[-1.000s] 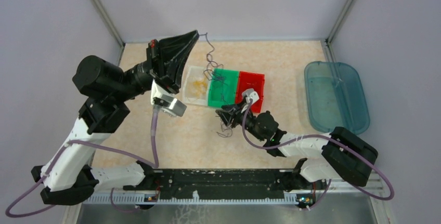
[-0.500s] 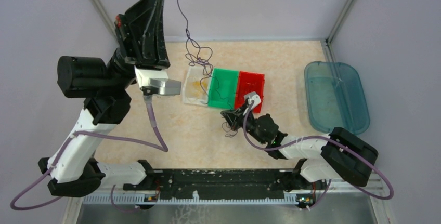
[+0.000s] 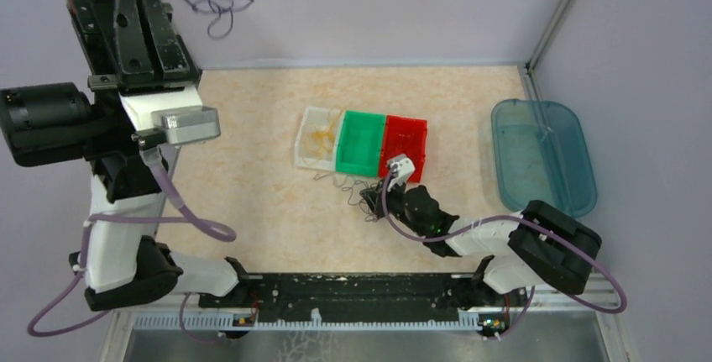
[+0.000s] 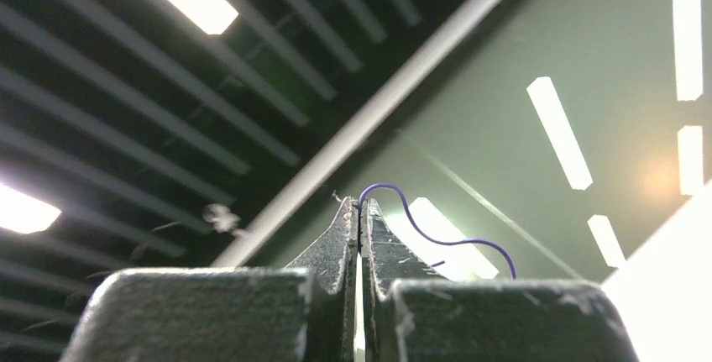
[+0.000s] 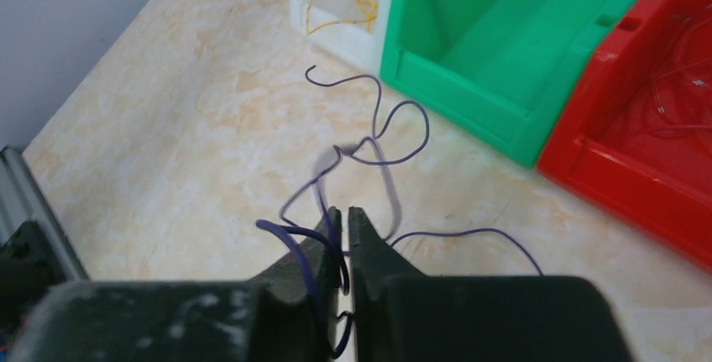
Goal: Untangle the cables
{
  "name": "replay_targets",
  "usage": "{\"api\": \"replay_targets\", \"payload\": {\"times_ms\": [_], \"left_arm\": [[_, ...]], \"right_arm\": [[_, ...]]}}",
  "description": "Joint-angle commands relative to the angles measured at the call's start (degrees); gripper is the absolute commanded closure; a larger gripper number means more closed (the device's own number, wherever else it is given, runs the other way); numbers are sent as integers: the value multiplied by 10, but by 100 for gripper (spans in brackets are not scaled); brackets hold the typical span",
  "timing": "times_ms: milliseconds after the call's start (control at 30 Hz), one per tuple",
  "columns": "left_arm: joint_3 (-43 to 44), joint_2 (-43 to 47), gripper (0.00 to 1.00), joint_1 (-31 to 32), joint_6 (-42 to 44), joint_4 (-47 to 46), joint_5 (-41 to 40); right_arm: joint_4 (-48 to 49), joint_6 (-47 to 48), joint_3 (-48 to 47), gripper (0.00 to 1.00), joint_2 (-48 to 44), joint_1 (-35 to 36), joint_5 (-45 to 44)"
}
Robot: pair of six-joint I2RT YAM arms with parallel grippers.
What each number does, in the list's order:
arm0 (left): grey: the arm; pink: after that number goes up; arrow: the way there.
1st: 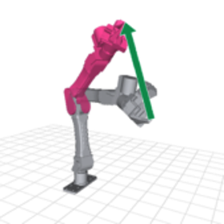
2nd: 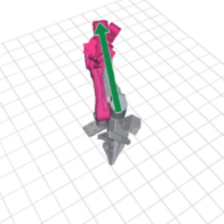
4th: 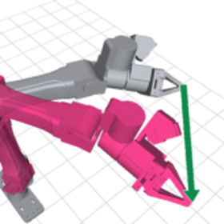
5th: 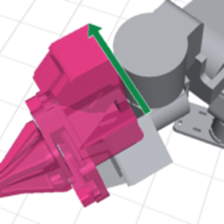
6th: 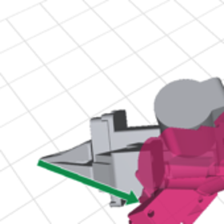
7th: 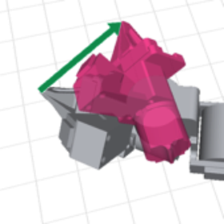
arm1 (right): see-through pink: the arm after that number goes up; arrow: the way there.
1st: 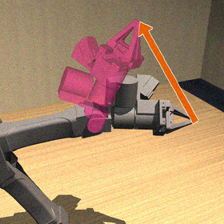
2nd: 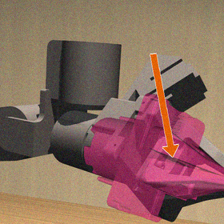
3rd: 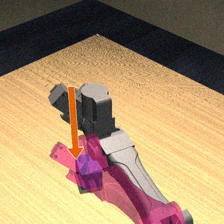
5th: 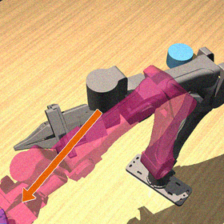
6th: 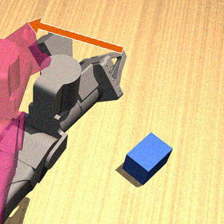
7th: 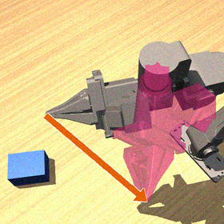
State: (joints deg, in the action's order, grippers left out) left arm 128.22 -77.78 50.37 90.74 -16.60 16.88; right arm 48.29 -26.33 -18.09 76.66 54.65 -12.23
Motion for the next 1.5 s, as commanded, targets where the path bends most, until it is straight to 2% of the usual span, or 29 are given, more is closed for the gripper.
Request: {"api": "replay_targets", "payload": {"times_ms": [0,100,233,367,467,567,733,867,1033,1467], "left_arm": [[-92,67,100,-1,-111,187,0],[-196,128,100,-2,-154,271,50],[-310,183,100,-1,-196,300,87],[-377,212,100,-1,-216,317,87],[-416,227,100,-2,-199,340,90],[-445,238,100,-1,-192,346,98],[-458,239,100,-1,-187,354,108],[-458,236,100,-1,-181,351,108],[-462,237,100,-1,-175,353,108],[-479,244,100,-2,-175,376,122]], "right_arm": [[-8,74,-61,78,-30,30,82],[-47,93,-113,60,-55,36,160],[-89,109,-164,51,-83,36,242],[-143,130,-191,35,-116,36,249],[-178,148,-187,24,-155,36,237],[-209,160,-180,16,-196,36,228],[-222,163,-162,16,-235,36,232],[-222,157,-140,20,-239,36,222],[-187,143,-111,25,-258,36,171],[-96,157,-148,23,-283,36,58]]}}
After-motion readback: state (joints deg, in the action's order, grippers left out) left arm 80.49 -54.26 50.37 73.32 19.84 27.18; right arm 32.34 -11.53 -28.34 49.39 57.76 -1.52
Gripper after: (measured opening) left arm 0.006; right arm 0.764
